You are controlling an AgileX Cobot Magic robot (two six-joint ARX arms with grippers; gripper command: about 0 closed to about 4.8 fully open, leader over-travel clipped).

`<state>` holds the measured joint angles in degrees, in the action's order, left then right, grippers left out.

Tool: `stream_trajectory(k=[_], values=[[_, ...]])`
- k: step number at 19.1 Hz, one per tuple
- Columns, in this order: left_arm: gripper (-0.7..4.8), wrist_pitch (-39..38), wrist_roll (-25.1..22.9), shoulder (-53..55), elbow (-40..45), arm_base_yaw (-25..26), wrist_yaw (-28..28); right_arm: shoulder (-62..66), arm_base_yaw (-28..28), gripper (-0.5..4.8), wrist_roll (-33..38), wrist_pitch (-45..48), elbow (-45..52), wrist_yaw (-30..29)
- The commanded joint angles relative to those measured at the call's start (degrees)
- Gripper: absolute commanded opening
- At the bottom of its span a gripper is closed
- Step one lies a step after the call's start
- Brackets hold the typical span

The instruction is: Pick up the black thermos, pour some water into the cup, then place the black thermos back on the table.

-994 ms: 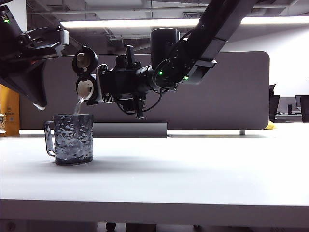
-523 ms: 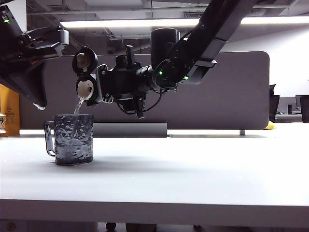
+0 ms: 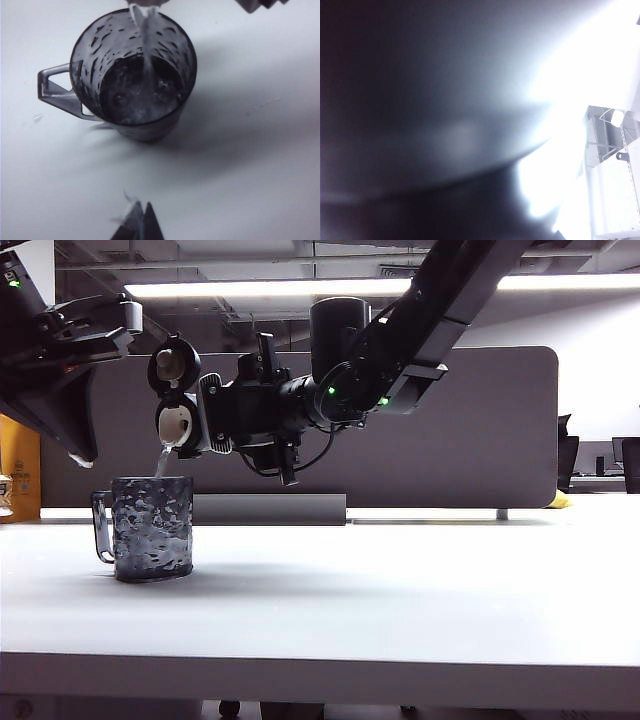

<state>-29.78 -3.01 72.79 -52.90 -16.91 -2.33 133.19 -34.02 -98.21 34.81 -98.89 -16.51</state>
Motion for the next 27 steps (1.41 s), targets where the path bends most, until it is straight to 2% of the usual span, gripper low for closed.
stream_trajectory(k=[1,6,12,16,17,18,19,20,23,24,25,26,27], values=[[-0.05,0.2,-0.2,-0.2,-0.2,0.0,0.2,-1.0,-0.2,1.98,0.2,3.5,-0.6,0.7],[-0.06,0.1,-0.2,-0.2,-0.2,0.0,0.2,-1.0,-0.2,1.98,1.9,0.7,-0.6,1.5],[-0.06,0.1,-0.2,-0.2,-0.2,0.0,0.2,-1.0,-0.2,1.98,21.5,0.8,-0.6,4.4],[-0.06,0.6,-0.2,-0.3,-0.3,0.0,0.1,-1.4,-0.5,1.98,34.8,1.1,-0.5,8.5],[-0.06,1.2,-0.2,-0.7,-0.3,0.0,0.0,-2.1,-0.5,1.98,41.0,1.1,-0.5,9.2],[-0.06,1.4,-0.1,-1.2,-0.3,0.0,-0.1,-2.4,-0.5,1.98,44.0,1.2,-0.5,9.2],[-0.06,2.6,-0.1,-2.4,-0.3,0.0,-0.5,-3.6,-0.5,1.98,51.5,1.1,-0.3,9.2],[-0.06,3.1,-0.1,-3.4,-0.3,0.0,-0.5,-4.3,-0.5,1.98,54.5,1.2,-0.1,9.3],[-0.06,6.0,-2.2,-10.8,-0.3,0.0,-3.0,-12.4,-0.4,1.98,66.8,1.4,5.3,14.8],[-0.06,8.2,-2.6,-13.2,-0.3,0.0,-5.8,-16.4,-0.1,1.98,72.3,1.5,9.0,15.6],[-0.06,10.4,-2.6,-14.8,-0.2,0.0,-10.9,-20.5,0.5,1.97,78.1,1.9,13.5,15.3],[-0.06,13.0,-2.5,-15.7,-0.2,0.0,-16.9,-25.6,0.6,1.98,81.4,2.6,19.5,16.1],[-0.06,14.7,-1.9,-16.0,-0.2,-0.1,-19.5,-31.2,0.7,1.98,81.8,3.6,25.9,17.7]])
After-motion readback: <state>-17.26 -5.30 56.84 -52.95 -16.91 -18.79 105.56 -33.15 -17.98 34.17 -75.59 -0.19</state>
